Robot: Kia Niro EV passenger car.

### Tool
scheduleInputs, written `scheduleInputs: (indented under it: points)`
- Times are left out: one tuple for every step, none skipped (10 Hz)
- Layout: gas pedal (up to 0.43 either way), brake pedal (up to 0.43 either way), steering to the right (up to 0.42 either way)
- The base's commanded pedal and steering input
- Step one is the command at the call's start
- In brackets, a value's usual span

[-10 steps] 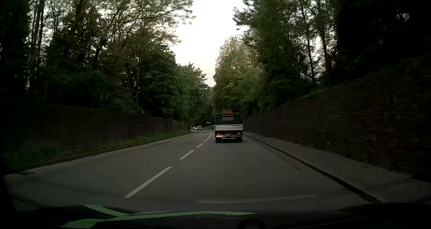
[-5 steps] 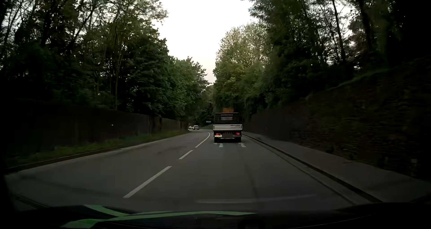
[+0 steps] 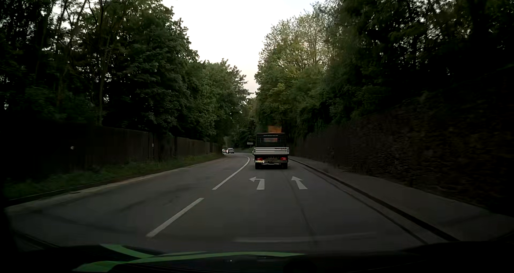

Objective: Follow the waypoints while adhering to traffic rules and regulations

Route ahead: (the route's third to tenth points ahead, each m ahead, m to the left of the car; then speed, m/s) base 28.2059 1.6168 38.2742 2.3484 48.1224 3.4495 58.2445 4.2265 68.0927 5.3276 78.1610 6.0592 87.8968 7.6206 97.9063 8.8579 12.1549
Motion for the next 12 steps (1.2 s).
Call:
scheduleInputs:
  points:
    - [0.067,0.000,-0.009]
    - [0.067,0.000,-0.009]
    - [0.067,0.000,-0.009]
    - [0.067,0.000,-0.009]
    - [0.067,0.000,-0.009]
    - [0.067,0.000,-0.009]
    - [0.067,0.000,-0.009]
    - [0.067,0.000,-0.008]
    - [0.059,0.000,-0.008]
    - [0.059,0.000,-0.006]
    - [0.039,0.000,-0.002]
    - [0.028,0.000,0.001]
